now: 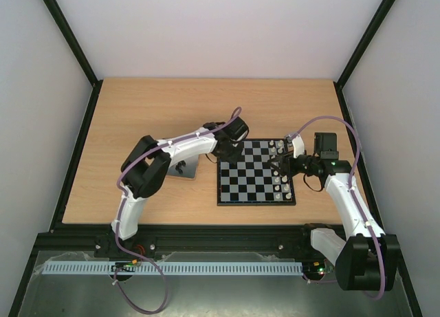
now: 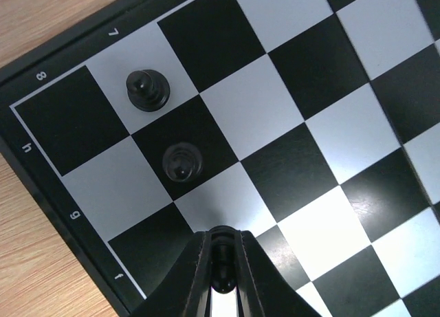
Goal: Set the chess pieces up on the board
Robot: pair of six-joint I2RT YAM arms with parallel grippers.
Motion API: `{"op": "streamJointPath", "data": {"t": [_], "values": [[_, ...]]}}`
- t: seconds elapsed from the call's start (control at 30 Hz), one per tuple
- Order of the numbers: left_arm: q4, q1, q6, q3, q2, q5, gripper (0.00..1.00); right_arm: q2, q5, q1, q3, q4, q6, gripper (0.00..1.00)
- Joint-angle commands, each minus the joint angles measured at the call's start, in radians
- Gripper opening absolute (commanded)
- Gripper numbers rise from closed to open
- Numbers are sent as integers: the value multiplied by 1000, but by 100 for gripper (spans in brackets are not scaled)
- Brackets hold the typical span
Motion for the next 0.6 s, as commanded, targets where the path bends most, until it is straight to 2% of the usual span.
{"op": "streamJointPath", "data": {"t": [0.0,0.57], "values": [[-20,-5,-14,29,29,-13,11,-22,-8,6,-7,-8,-8,48],[-31,-4,-15,67,74,-6,11,-17,-9,6,-8,-10,-10,47]]}}
